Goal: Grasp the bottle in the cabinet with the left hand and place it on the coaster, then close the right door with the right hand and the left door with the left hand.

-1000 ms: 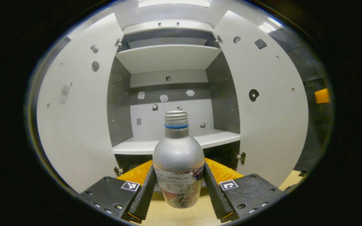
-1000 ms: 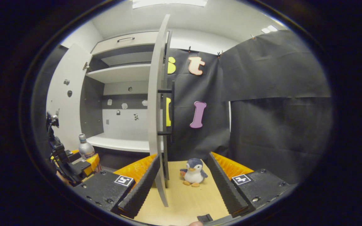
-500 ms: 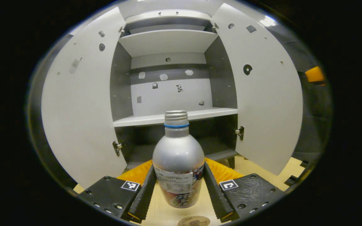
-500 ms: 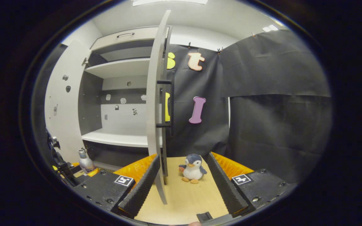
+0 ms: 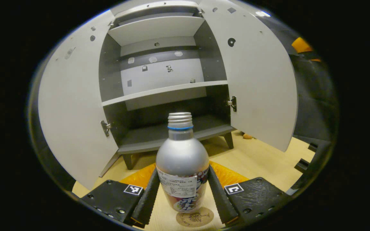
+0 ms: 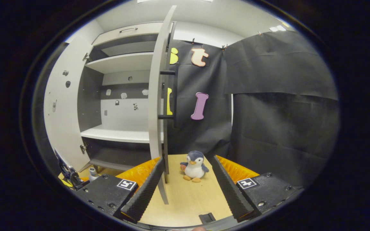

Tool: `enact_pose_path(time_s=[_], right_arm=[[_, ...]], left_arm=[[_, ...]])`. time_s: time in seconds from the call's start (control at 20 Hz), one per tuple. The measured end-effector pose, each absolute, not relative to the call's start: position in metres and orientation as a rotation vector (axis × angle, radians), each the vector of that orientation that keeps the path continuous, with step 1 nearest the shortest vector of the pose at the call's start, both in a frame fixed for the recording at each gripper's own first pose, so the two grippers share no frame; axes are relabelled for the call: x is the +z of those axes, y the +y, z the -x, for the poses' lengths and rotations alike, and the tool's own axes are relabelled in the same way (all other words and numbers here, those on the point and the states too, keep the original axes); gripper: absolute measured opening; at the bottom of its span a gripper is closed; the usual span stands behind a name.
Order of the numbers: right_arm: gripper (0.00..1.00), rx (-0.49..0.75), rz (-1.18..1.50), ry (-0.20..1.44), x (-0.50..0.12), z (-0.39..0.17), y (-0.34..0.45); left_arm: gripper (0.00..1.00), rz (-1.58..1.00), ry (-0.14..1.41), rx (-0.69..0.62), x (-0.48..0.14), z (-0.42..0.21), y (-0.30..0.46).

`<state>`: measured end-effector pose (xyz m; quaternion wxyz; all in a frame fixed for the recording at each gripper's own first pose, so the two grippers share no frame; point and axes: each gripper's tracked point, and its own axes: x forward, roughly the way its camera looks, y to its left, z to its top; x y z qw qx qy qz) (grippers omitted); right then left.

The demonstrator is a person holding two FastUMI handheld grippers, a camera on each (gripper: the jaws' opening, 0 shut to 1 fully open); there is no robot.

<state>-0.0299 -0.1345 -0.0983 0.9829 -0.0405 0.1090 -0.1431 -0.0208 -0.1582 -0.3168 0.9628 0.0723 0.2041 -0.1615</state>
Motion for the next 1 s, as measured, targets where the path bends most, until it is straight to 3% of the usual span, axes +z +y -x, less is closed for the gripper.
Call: enact_pose_path(time_s=[0.2,0.3,0.65,0.85,0.9,1.0], right_arm=[[0.99,-0.31,0.083,0.238,-0.103,0.036,-0.139],[0.99,-0.318,0.085,0.246,-0.104,0.037,-0.139],[0.96,-0.33,0.099,0.264,-0.105,0.04,-0.136],[0.99,-0.345,0.097,0.267,-0.105,0.042,-0.139],[0.99,-0.346,0.095,0.268,-0.105,0.042,-0.139],[0.99,-0.346,0.096,0.27,-0.105,0.042,-0.139]], left_arm=[[0.81,-0.161,0.45,-0.338,-0.332,0.027,-0.157],[0.77,-0.17,0.465,-0.346,-0.342,0.035,-0.158],[0.81,-0.14,0.519,-0.358,-0.371,0.04,-0.163],[0.77,-0.116,0.548,-0.367,-0.385,0.039,-0.166],[0.82,-0.111,0.552,-0.364,-0.387,0.039,-0.166],[0.78,-0.11,0.541,-0.36,-0.387,0.04,-0.165]])
